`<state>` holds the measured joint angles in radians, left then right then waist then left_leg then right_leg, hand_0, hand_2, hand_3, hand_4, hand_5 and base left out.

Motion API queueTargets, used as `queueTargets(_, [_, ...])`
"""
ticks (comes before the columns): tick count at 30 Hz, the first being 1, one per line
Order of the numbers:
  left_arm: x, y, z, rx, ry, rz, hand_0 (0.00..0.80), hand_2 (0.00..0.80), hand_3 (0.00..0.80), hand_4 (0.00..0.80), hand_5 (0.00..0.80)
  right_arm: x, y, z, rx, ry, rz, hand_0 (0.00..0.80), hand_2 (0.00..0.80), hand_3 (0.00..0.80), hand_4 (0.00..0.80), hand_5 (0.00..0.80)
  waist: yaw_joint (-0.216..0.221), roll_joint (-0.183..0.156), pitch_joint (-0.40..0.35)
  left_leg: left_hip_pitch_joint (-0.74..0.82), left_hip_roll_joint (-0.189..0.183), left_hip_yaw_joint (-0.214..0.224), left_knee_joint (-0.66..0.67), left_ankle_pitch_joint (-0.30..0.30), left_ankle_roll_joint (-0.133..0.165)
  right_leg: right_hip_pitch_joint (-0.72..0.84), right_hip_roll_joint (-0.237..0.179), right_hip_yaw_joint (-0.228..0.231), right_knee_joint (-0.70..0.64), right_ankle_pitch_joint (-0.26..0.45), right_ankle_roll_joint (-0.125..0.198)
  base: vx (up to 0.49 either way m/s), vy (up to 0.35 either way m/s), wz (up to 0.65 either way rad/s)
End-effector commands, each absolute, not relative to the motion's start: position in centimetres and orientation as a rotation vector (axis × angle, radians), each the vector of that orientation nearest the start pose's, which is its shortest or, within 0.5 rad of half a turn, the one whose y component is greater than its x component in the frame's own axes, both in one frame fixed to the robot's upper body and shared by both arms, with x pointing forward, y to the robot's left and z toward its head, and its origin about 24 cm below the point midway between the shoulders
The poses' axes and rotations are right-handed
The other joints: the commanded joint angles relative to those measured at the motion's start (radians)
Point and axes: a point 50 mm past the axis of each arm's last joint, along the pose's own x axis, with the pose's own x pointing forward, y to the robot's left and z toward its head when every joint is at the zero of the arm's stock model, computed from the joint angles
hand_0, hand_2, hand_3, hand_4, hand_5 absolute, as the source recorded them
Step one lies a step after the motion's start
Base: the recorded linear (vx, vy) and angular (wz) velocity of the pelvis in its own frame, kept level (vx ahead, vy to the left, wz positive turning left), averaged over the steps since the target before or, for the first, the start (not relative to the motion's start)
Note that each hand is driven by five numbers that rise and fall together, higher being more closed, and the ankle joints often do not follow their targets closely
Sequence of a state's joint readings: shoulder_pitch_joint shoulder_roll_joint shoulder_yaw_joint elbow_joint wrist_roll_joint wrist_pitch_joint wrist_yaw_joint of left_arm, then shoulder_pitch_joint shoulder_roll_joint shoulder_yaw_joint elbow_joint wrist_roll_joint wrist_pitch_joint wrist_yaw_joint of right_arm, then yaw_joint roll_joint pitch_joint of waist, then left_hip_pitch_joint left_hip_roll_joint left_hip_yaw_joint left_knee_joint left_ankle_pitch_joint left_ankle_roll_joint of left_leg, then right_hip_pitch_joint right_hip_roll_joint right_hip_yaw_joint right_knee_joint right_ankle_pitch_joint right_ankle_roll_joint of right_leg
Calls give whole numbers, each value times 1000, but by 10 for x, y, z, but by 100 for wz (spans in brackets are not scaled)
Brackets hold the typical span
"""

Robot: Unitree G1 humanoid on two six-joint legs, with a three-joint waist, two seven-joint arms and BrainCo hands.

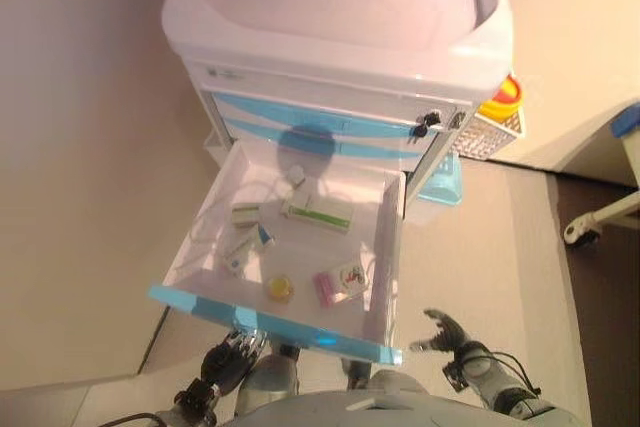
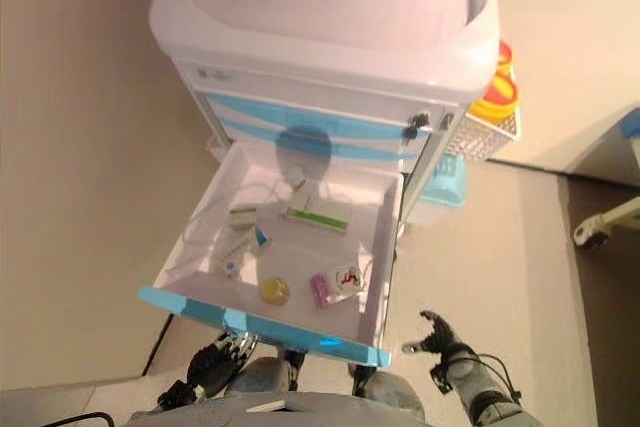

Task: Open the drawer and pick up the medicine

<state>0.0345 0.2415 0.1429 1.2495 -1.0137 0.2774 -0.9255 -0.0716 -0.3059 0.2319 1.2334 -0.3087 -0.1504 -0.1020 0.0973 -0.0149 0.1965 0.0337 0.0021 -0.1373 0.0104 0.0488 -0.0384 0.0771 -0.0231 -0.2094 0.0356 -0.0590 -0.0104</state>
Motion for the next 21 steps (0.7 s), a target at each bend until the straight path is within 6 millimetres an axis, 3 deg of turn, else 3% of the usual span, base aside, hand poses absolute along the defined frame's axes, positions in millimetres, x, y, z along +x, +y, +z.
queueTargets(1, [60,212,-139,-1301,781,-143,800,800,800,800,800,128,-263,-141,-823,1036,113,0,0,0,0,0,19,-7,-3,-12,-53,24,43,-78,26,17,-21,7,39,-10,24,30,31,3])
queueTargets(3, [65,216,-139,-1237,763,-120,800,800,800,800,800,127,-269,-140,-847,1047,63,0,0,0,0,0,16,-6,-15,4,-57,24,29,-80,31,24,-20,12,28,-5,28,10,16,2])
queueTargets(4, [67,219,-140,-1197,767,-95,687,687,687,687,687,128,-270,-139,-850,1045,47,0,0,0,0,0,14,-6,-18,8,-57,25,25,-81,33,25,-19,15,25,-2,29,0,0,0])
queueTargets(5, [69,227,-144,-1084,804,1,0,0,0,0,0,129,-273,-138,-851,1036,11,0,0,0,0,0,10,-7,-27,15,-59,28,17,-80,35,26,-19,21,18,4,33,0,0,0])
queueTargets(8, [77,243,-150,-841,886,179,0,0,0,0,0,133,-273,-135,-831,994,-54,0,0,0,0,0,1,-14,-46,30,-63,33,-2,-80,40,32,-17,33,-1,13,38,33,9,-1])
queueTargets(11, [83,252,-150,-642,912,242,0,0,0,0,0,138,-273,-133,-812,962,-84,0,0,0,0,0,-4,-18,-62,40,-66,37,-10,-81,43,39,-15,44,-18,22,40,56,19,-4])
queueTargets(13, [88,261,-150,-387,957,323,0,0,0,0,0,141,-272,-131,-786,935,-114,0,0,0,0,0,-8,-20,-78,49,-70,45,-19,-82,47,45,-16,53,-36,34,45,52,20,-1])
queueTargets(16, [98,266,-147,-100,980,290,0,0,0,0,0,145,-272,-129,-763,901,-141,0,0,0,0,0,-15,-22,-90,60,-72,54,-25,-85,51,49,-14,62,-45,42,47,39,15,-1])
queueTargets(21, [105,257,-149,221,1073,109,0,0,0,0,0,154,-275,-122,-726,826,-230,0,0,0,0,0,-38,-22,-99,67,-76,76,-14,-98,64,43,-14,89,-41,50,51,7,14,-11])
